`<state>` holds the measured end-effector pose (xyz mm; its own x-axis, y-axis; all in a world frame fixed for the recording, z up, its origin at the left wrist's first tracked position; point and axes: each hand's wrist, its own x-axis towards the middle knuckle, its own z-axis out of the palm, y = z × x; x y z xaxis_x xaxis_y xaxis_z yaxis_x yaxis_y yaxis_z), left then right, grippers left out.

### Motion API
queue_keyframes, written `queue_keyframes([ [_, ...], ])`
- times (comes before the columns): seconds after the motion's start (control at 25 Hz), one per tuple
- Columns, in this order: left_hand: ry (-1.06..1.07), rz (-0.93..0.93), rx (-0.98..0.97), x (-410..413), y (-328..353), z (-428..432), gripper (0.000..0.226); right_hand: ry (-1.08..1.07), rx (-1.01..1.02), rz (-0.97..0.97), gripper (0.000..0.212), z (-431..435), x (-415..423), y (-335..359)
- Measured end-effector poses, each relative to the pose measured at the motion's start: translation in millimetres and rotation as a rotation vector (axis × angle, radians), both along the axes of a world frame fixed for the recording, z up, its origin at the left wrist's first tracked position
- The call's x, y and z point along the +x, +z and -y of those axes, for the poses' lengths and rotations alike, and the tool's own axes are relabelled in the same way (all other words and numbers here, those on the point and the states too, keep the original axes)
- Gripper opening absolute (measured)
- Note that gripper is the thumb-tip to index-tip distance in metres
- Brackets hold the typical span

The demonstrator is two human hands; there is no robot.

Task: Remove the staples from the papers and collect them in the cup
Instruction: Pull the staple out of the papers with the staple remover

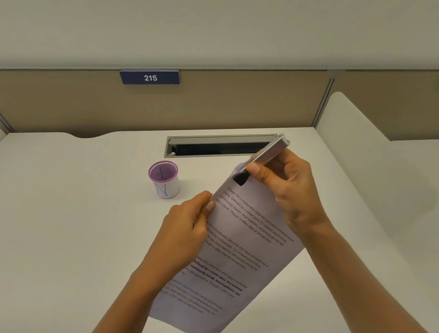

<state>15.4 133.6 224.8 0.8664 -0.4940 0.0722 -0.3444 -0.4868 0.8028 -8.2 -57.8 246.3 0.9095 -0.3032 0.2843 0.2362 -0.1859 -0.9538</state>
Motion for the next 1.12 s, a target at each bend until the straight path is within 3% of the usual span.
queue_keyframes([
  [0.32,0.043,-0.049,0.04,11,-7,-1,0.028,0.158,0.196,-0.155,0.027,5,12,0],
  [0.52,0.054,-0.14,-0.024,16,-11,-3,0.031,0.125,0.649,-0.116,0.043,23,20,3],
  [0.6,0.059,-0.176,-0.052,17,-12,-4,0.031,0.093,0.805,-0.092,0.038,33,20,3],
  [0.8,0.075,-0.252,-0.11,21,-14,-7,0.03,0.01,0.935,-0.145,0.011,48,16,2],
  [0.88,0.078,-0.261,-0.129,22,-15,-7,0.029,-0.081,0.814,-0.23,0.008,49,13,1],
  [1.12,0.041,-0.241,-0.112,22,-13,-4,0.028,-0.015,-0.03,-0.402,0.019,35,3,8],
])
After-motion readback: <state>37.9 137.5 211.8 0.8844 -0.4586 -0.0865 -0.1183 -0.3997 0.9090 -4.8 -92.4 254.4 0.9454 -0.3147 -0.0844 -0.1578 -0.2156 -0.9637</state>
